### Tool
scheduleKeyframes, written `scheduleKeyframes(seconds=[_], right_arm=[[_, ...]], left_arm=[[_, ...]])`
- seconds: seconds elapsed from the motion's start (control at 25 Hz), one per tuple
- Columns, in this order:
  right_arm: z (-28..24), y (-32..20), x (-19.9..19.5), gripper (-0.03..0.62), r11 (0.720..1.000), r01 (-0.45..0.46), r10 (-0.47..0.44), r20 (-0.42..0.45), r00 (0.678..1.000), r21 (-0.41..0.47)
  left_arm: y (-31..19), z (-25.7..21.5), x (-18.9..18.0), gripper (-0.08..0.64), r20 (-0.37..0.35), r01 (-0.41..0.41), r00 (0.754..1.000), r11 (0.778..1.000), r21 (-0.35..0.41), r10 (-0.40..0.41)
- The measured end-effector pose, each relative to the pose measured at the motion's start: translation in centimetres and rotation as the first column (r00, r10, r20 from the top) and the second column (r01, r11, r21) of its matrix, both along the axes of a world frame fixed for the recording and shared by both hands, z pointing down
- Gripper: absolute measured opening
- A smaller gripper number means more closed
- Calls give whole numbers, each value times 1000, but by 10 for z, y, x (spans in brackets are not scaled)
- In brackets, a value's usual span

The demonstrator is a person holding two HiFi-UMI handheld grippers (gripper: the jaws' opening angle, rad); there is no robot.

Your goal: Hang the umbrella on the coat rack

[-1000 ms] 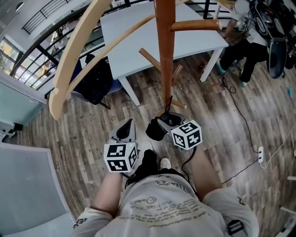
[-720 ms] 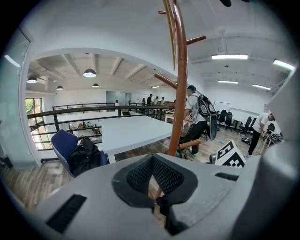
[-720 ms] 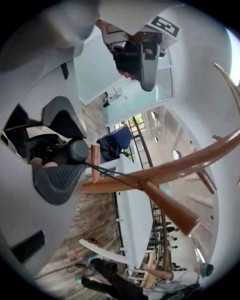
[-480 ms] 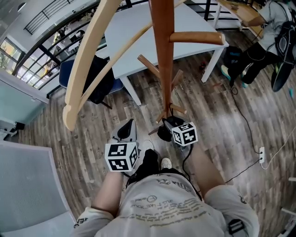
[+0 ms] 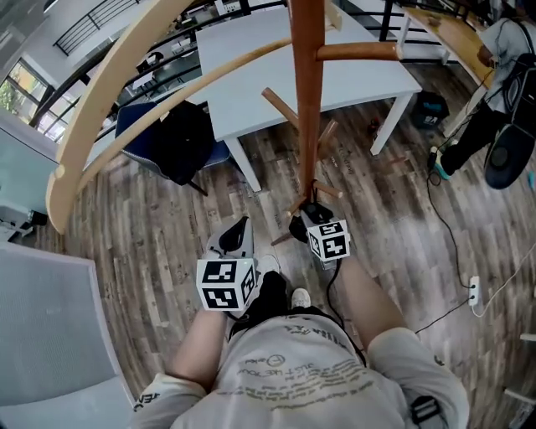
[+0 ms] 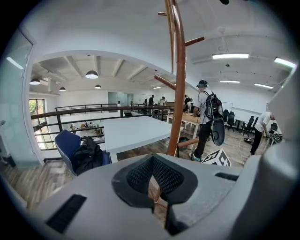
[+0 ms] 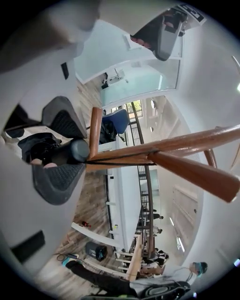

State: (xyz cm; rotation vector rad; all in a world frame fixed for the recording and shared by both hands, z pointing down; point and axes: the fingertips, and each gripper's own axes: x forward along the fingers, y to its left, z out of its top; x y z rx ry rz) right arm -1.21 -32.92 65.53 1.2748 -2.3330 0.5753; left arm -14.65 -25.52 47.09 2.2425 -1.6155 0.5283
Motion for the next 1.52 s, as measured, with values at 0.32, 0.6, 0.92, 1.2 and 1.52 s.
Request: scheduleKeyframes(seconds=[0.32, 0.6, 0.92, 1.2, 1.52], right_arm=[[2, -6, 5, 164, 1000, 16, -15, -44, 999, 8], [-60, -9, 15, 219, 990, -49, 42, 57, 998, 129], [-141, 36, 64, 2, 953, -221, 193, 146, 970, 208], [-235, 72, 71, -2, 887, -300, 248, 185, 951, 351], [-230, 122, 58, -2, 877, -341, 304, 159, 939, 338]], left_arm=[[9, -1, 4, 3, 4, 16, 1000, 1000, 10, -16], [2, -8, 8, 3, -10, 37, 999, 999, 33, -37], [-17, -21, 32, 3, -71, -18, 997, 995, 97, 25], [-7, -33, 55, 3, -108, -120, 985, 984, 132, 134], [26, -47, 60, 3, -117, -207, 966, 962, 179, 229]])
